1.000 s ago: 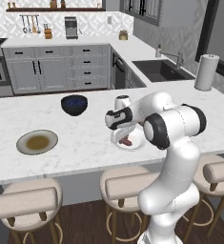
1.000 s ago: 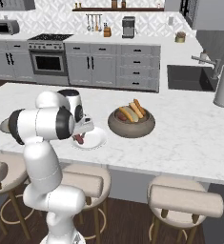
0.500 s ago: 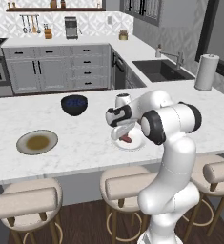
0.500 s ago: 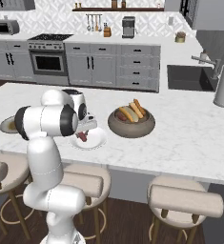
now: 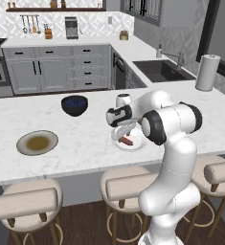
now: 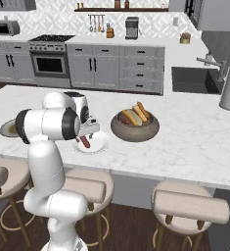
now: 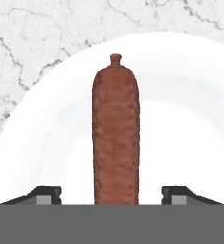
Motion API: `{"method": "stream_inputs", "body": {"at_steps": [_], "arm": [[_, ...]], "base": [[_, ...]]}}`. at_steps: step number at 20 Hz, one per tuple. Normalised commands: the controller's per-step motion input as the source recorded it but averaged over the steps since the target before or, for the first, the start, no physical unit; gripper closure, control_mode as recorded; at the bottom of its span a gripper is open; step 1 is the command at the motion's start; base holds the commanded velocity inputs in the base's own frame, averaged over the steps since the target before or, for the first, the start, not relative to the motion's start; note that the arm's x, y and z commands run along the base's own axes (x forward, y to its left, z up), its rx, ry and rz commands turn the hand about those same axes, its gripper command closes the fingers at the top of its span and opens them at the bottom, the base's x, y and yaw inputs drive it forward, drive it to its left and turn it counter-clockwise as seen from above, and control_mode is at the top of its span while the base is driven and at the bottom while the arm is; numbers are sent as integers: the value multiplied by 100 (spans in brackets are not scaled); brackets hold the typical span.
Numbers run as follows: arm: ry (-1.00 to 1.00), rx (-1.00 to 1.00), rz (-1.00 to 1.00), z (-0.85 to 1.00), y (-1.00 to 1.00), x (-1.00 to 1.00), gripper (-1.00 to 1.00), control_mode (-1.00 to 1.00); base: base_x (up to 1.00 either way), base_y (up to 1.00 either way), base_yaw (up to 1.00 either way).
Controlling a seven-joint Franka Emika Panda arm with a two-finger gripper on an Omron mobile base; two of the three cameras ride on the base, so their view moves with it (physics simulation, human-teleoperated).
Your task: Place one bun and one sausage from the bowl on each plate.
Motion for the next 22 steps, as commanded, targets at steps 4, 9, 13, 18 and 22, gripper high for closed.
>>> {"method": "stream_inputs", "body": {"at_steps": [4,9,13,18,22], "arm": [[-1,0,0,25,0,-9,-100,-100],[-9,4,0,86,0,-37,-100,-100],[-5,4,-4,87,-11,-55,-100,-100],[-4,3,-9,84,-24,-13,-100,-100],[-4,5,-15,57,-48,0,-100,-100]], "base": [[0,0,0],[0,0,0],[0,0,0],[0,0,0],[0,0,0]]}}
